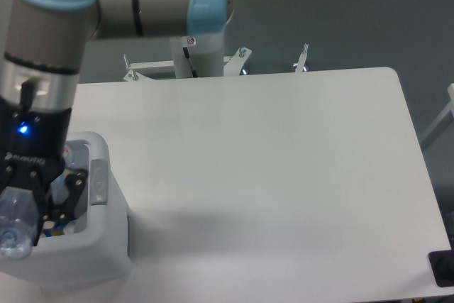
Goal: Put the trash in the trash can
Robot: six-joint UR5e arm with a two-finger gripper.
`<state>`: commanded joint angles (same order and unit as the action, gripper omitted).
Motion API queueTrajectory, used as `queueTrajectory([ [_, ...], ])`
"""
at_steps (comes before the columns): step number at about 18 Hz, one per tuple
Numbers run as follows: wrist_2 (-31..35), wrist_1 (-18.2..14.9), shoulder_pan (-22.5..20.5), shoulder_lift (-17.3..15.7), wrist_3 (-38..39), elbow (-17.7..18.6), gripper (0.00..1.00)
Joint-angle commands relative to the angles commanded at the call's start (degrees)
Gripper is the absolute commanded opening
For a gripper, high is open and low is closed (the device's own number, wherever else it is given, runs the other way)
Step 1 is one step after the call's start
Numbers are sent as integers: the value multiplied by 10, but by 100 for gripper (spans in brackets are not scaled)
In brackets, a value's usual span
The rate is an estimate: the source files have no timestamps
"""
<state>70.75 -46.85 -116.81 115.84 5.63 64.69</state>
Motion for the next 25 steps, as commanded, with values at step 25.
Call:
queueTrajectory([
  [25, 348, -133, -95, -111, -295, 64, 100],
])
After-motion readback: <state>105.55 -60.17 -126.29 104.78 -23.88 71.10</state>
